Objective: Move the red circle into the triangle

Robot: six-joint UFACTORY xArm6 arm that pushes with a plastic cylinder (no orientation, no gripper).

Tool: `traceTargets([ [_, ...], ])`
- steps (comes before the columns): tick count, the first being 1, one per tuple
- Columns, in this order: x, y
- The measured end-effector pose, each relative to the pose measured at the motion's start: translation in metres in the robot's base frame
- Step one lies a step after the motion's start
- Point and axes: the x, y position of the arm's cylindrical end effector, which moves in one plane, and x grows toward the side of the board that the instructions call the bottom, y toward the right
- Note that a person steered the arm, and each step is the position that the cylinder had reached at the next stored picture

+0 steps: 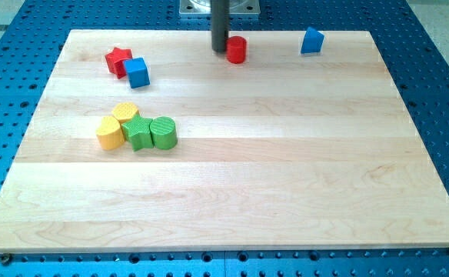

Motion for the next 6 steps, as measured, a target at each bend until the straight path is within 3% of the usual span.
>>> traceTargets([
  [3,0.028,0.009],
  [5,0.019,0.113],
  [6,0.030,0.103],
])
